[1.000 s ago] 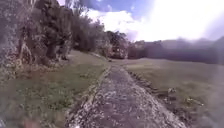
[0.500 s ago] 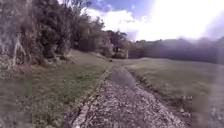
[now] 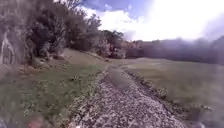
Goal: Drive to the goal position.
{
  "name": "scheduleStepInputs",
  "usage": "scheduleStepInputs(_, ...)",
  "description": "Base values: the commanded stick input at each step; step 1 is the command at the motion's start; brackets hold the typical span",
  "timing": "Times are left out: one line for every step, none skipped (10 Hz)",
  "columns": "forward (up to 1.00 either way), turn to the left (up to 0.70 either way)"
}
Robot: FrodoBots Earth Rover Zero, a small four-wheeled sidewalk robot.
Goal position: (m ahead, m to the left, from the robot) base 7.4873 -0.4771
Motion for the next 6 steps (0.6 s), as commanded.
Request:
scheduleStepInputs(0.85,0.0)
scheduleStepInputs(0.85,0.0)
scheduleStepInputs(0.85,0.0)
scheduleStepInputs(0.85,0.0)
scheduleStepInputs(0.85,0.0)
scheduleStepInputs(0.85,0.0)
